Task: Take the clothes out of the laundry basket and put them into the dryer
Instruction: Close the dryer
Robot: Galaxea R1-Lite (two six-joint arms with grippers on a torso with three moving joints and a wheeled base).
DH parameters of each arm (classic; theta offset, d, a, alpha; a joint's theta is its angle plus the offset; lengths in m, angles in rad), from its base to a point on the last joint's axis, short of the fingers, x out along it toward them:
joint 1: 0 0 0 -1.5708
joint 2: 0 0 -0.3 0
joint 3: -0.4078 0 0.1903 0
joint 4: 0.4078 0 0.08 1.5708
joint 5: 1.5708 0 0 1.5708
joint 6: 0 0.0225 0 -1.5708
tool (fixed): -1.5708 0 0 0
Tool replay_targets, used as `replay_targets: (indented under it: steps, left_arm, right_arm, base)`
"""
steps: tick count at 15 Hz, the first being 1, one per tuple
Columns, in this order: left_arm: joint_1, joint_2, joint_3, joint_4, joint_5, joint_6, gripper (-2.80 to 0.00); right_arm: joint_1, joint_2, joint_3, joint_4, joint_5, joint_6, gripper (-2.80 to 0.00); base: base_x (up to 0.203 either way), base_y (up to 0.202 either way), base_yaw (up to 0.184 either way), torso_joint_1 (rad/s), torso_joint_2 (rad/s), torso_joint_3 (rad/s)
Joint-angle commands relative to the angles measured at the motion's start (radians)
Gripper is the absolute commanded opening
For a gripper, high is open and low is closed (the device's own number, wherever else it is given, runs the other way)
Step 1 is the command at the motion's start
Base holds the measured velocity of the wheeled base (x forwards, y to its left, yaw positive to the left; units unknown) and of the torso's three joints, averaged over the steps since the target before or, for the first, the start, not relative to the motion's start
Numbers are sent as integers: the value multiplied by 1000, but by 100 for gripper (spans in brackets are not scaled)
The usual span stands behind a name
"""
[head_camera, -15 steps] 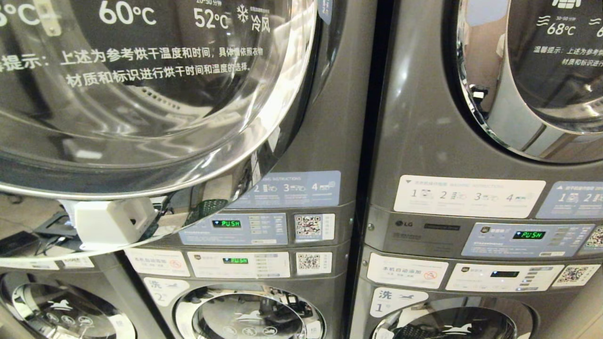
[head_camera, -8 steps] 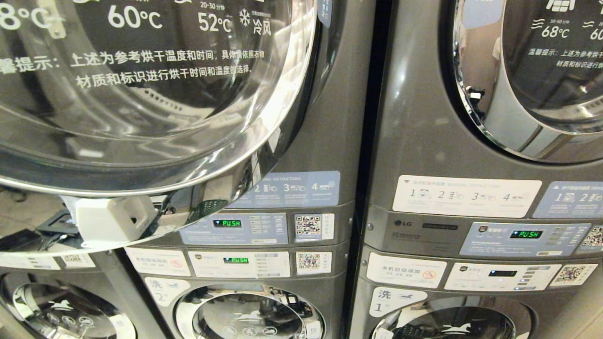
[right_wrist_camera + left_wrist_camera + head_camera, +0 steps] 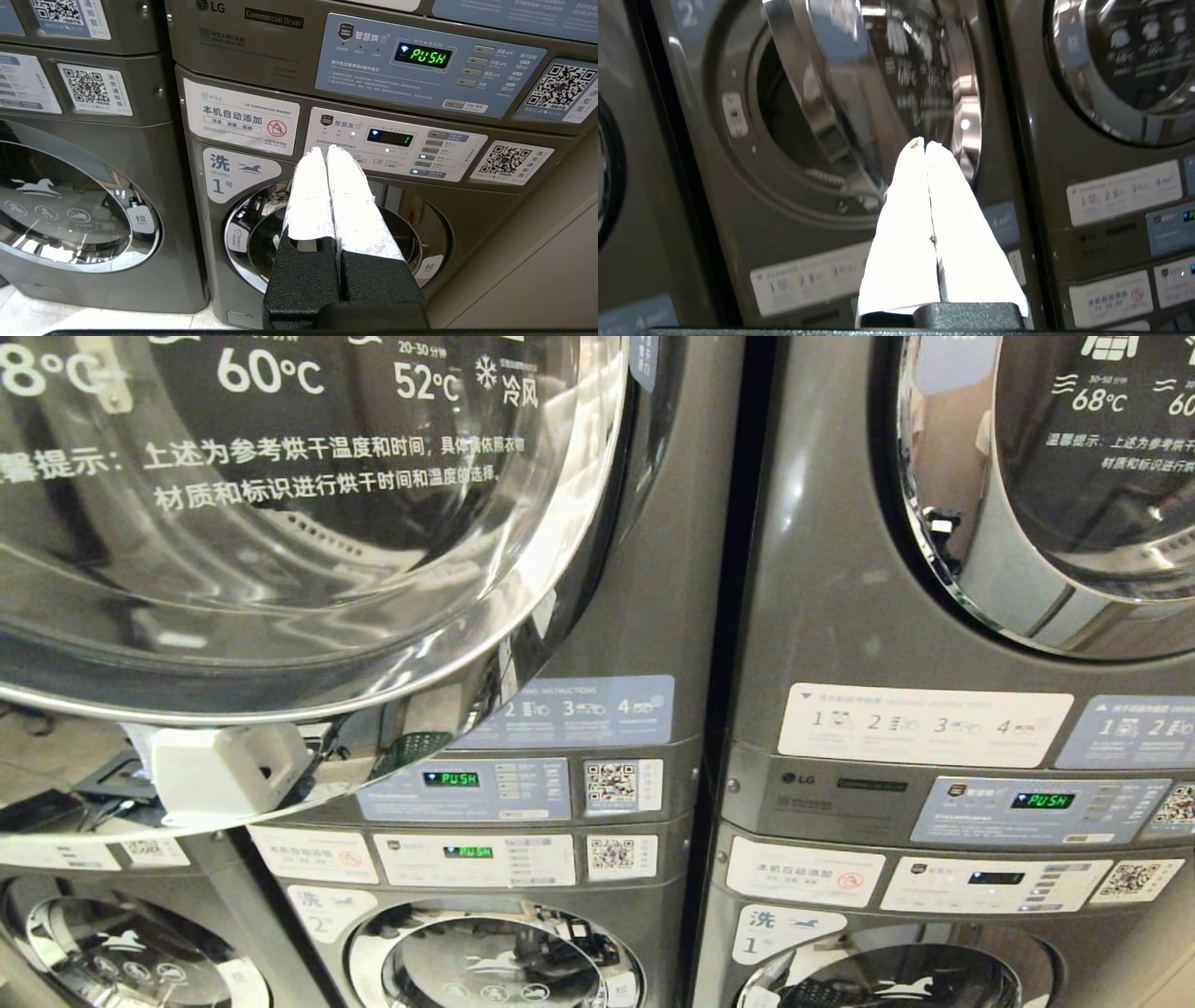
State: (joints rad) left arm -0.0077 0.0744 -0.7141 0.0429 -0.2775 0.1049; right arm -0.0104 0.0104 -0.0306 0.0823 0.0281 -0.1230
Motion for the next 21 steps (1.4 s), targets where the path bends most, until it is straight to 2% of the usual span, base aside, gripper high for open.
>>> replay_targets:
  steps: [1, 6, 8, 9, 12, 16, 17, 21]
  left_arm:
    - [0, 95, -102, 3, -14, 1, -280]
    - [-5, 517, -494, 1, -60, -2, -280]
    - [-34, 634, -602, 7, -121, -9, -280]
    - [-44, 651, -611, 10, -172, -12, -280]
    - [-17, 668, -600, 13, -166, -2, -280]
    - [158, 728, -617, 11, -51, 41, -280]
    - [181, 737, -618, 13, -23, 45, -280]
    - [202, 765, -580, 10, 16, 47, -280]
  right_arm:
    - [1, 6, 0, 0, 1, -1, -280]
    - [1, -3, -2, 2, 7, -3, -280]
    - [1, -10, -2, 2, 10, -1, -280]
    - [1, -10, -2, 0, 10, -3, -280]
    - [1, -10, -2, 0, 10, -3, -280]
    - [1, -10, -2, 0, 9, -3, -280]
    - [1, -10, -2, 0, 9, -3, -280]
    - [1, -10, -2, 0, 9, -3, -280]
  base:
    - [0, 0, 0, 0, 0, 0]
    - [0, 0, 0, 0, 0, 0]
    - [0, 0, 0, 0, 0, 0]
    - [0, 0, 0, 0, 0, 0]
    - [0, 0, 0, 0, 0, 0]
    - [0, 0, 0, 0, 0, 0]
    - [0, 0, 0, 0, 0, 0]
    - [0, 0, 0, 0, 0, 0]
